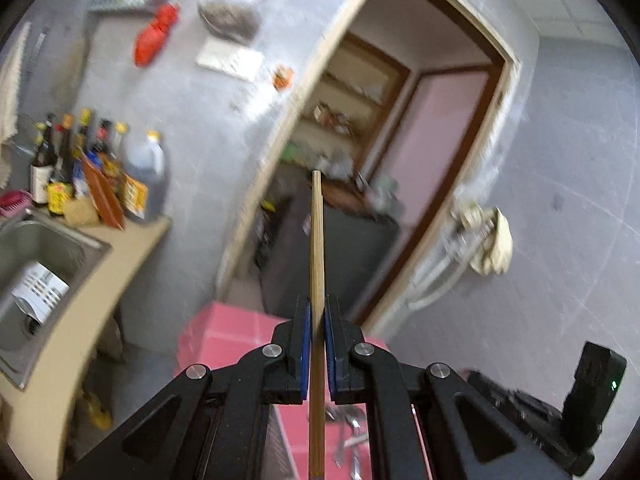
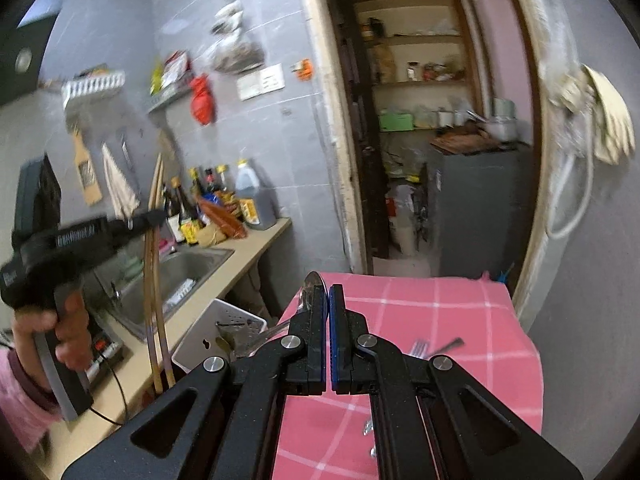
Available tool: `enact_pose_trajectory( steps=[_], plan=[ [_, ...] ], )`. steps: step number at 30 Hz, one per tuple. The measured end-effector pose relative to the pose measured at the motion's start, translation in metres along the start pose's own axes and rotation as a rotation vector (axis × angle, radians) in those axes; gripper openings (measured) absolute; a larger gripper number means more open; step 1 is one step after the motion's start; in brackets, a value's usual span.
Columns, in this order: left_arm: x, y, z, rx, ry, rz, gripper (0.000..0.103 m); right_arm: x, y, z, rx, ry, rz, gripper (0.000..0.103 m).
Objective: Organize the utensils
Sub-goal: 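Carry chopsticks in left tool while right tool carries spoon over white caddy, then open left tool dropping chopsticks into caddy while right tool releases spoon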
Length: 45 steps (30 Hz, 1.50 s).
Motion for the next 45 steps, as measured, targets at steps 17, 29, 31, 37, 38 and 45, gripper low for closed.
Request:
enact_pose_trajectory(
  steps=[17,29,31,37,38,45],
  plan=[
    [0.029,0.044,0.030,-0.092,-0.145,0.094,0.007,0.032,0.086,0.067,-0.001,0.185,-0.296,0.002],
    [0.057,0.061,0.031,-0.026,-0.014,0.076,0.007,0.057,0.094,0.075,-0.089,0.222,-0.143,0.003],
    [0.061,0.063,0.030,-0.015,0.017,0.073,0.007,0.063,0.091,0.074,-0.107,0.227,-0.085,0.004],
    [0.066,0.062,0.023,0.020,0.080,0.072,0.011,0.067,0.078,0.066,-0.123,0.188,0.013,0.013],
    [0.065,0.060,0.020,0.022,0.083,0.074,0.013,0.065,0.074,0.064,-0.115,0.175,0.022,0.015],
    [0.055,0.043,0.001,0.033,0.050,0.076,0.039,0.035,0.050,0.035,-0.038,-0.003,0.075,0.047]
  ],
)
Point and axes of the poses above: each gripper's, at about its wrist camera, not at the fingertips, and z roughly the way its jaws point, y to its left, x to its underside, the point moved 5 cm from there along z, roughly the way its jaws point, and after that the axes turned 10 degrees about -y, right-handed, at the moved point
